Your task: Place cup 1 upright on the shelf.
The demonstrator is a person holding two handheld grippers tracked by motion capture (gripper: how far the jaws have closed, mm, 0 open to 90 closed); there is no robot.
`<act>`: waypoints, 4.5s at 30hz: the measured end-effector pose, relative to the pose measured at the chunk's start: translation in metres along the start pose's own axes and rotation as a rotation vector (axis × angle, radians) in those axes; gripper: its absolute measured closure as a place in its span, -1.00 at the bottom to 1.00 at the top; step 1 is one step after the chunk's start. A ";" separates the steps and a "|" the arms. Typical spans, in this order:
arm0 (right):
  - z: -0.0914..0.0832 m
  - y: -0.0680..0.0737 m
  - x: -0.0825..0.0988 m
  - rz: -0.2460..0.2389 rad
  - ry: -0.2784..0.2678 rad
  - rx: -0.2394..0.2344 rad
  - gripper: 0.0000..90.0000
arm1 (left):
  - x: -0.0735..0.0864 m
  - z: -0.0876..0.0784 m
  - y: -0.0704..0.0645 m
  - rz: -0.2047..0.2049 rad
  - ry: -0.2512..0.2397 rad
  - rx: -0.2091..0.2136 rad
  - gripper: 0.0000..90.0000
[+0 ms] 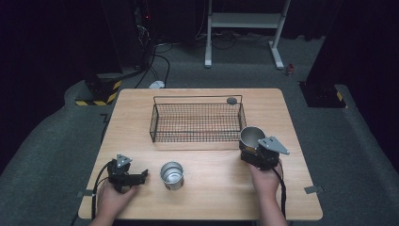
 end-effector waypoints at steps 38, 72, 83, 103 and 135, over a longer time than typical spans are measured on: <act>-0.009 0.040 -0.046 -0.010 -0.054 -0.011 -0.69 | -0.002 0.001 0.001 0.000 0.005 -0.006 -0.99; 0.036 0.054 -0.102 -0.001 -0.041 -0.039 -0.69 | -0.003 0.002 0.001 -0.008 -0.002 -0.006 -0.98; 0.061 0.062 -0.114 -0.013 0.003 -0.036 -0.69 | -0.003 0.002 0.001 -0.009 -0.003 -0.006 -0.98; 0.093 0.057 -0.123 0.007 0.052 -0.008 -0.69 | -0.003 0.002 0.002 -0.005 -0.002 -0.006 -0.98; 0.128 0.061 -0.101 -0.007 0.199 0.002 -0.69 | -0.003 0.001 0.002 -0.001 0.002 -0.008 -0.98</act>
Point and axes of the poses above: each handheld gripper's, and its own axes: z roughly forward along the jaws, x roughly out of its underside, y roughly to its left, the point moved 5 cm from there along z, roughly forward along the jaws, and after that the axes turned 7 degrees about y, right-handed, at the moved point
